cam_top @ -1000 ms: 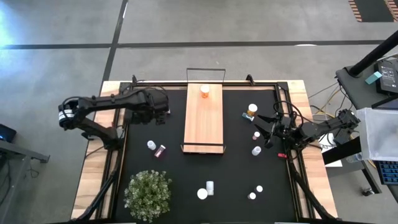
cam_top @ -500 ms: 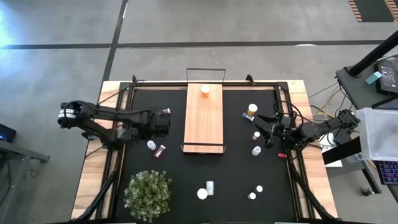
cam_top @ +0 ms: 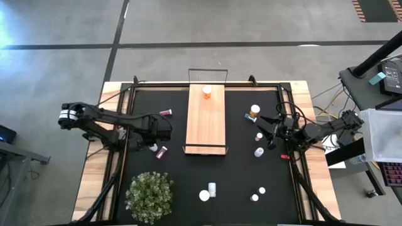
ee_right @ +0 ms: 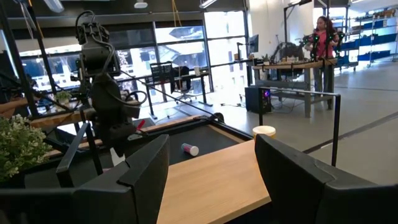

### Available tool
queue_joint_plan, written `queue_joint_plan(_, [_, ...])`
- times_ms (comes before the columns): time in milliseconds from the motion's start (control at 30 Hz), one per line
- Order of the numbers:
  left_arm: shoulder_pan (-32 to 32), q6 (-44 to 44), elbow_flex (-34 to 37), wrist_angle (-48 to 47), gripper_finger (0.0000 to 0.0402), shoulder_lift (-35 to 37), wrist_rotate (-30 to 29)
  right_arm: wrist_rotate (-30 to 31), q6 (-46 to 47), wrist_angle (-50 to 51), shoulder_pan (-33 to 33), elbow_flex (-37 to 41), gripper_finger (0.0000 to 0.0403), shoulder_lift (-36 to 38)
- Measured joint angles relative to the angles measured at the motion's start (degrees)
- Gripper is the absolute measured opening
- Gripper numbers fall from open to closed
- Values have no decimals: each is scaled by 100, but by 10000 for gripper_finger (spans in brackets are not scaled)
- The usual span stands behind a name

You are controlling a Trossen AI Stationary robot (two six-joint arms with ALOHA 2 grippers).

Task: Pick and place medicine bottles onto shelf by color
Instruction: Put the top left white pill bottle on the shelf

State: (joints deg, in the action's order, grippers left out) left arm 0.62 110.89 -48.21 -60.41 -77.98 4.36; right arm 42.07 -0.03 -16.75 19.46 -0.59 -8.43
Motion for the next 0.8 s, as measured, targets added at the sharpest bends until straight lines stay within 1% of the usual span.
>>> queue_joint_plan(367, [0,-2,7,48,231,-216,14,0,0,0,0,-1,228,0])
queue_joint_plan(667, [4,-15,9,92,137,-225,-34,1,0,1,1,0,228,0])
queue_joint_plan(733, [4,-15,7,103,122,-224,-59,0,0,0,0,-1,228,0])
queue_joint_plan(800, [9,-13,6,114,116,-222,-83,0,0,0,0,0,228,0])
